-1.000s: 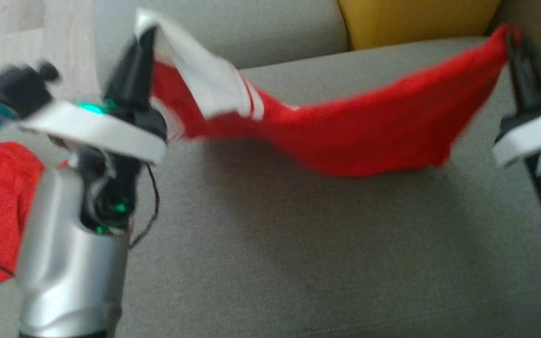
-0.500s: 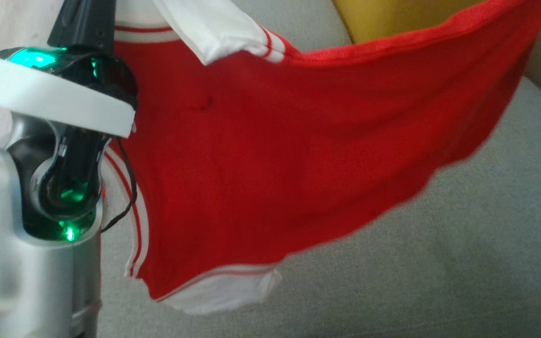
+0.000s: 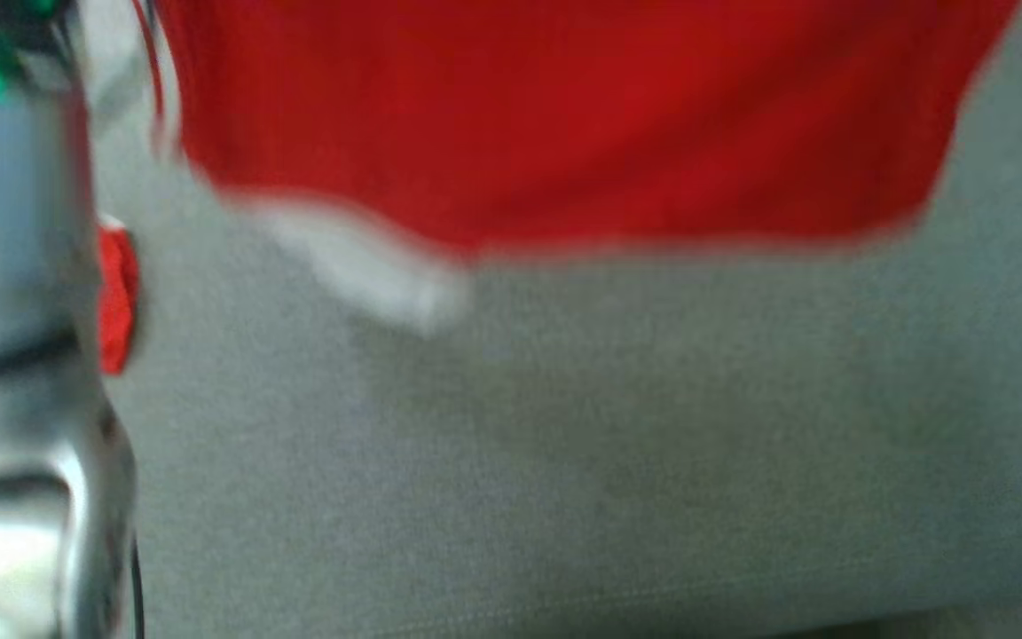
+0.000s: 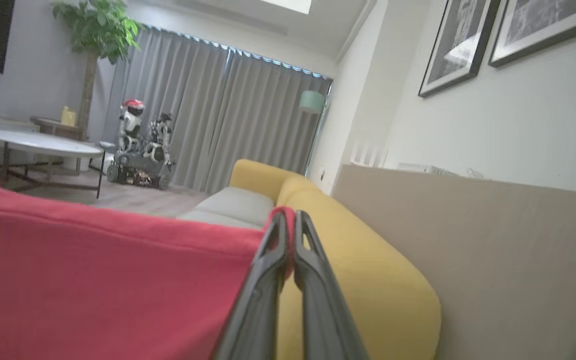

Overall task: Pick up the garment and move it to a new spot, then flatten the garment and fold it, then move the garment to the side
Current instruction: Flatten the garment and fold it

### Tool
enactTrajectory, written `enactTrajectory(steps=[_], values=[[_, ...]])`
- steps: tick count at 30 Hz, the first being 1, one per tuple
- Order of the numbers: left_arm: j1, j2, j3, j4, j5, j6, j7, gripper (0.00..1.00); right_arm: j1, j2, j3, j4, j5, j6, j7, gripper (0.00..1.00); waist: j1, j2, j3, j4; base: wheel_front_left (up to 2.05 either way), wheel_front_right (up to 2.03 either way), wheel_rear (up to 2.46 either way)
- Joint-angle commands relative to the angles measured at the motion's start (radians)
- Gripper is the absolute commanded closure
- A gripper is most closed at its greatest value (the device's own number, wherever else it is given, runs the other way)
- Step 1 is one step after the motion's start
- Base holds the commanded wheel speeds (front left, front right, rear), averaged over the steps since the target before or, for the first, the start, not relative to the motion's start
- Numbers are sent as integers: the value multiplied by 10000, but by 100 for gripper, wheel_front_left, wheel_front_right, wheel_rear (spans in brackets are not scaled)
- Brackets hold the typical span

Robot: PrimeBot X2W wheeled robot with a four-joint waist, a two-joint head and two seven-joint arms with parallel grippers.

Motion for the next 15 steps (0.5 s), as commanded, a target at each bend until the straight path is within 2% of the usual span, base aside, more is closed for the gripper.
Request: enactTrajectory(steps=[1, 8, 11, 15], values=[[-1008, 433, 357, 328, 264, -155, -375, 100, -920, 116, 14, 293, -89, 21, -293, 100, -1, 0, 1348, 29, 0, 0, 0], [-3932, 112, 609, 3346, 552, -611, -2636, 100, -4171, 538, -214, 3296, -1017, 21, -2546, 100, -1, 0, 2230, 358, 0, 0, 0], [-4377, 102, 445, 4213, 846, -840, -3455, 100, -4687, 732, -240, 4472, -1063, 21, -3340, 100, -1, 0, 2366, 475, 0, 0, 0], [-4280, 155, 74, 5260, 1177, -1183, -3999, 100, -4661, 977, -235, 5759, -822, 21, -3981, 100, -1, 0, 2576, 597, 0, 0, 0]])
